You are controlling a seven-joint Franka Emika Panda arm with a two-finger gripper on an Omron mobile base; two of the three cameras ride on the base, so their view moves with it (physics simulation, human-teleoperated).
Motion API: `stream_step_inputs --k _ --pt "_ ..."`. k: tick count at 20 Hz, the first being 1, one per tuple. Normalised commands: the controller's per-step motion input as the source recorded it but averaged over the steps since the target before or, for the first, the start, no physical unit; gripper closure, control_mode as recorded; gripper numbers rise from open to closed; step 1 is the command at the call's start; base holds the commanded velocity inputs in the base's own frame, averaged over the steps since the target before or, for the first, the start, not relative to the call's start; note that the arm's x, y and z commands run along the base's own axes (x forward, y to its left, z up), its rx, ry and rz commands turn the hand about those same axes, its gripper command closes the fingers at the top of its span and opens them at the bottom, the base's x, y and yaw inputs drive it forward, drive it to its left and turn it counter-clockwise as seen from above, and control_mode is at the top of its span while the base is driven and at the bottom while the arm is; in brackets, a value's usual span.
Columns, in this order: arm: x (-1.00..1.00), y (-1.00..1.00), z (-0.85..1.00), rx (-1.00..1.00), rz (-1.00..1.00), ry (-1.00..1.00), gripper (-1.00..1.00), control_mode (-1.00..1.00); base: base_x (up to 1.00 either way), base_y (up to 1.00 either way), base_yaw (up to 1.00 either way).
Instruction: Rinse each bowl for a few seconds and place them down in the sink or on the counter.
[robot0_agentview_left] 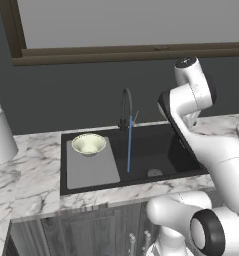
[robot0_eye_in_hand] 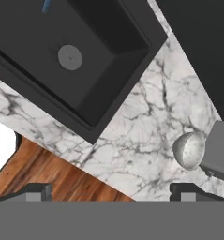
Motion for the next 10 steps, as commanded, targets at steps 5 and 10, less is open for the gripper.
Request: stream_step_inputs --k 5,10 --pt "0.0 -0.32 -0.13 0.02 -0.04 0.06 -1.0 -1.0 0.0 0.0 0.0" --pt "0.01 -0.33 -0.13 0.02 -0.03 0.05 -1.0 -1.0 0.0 0.0 0.0"
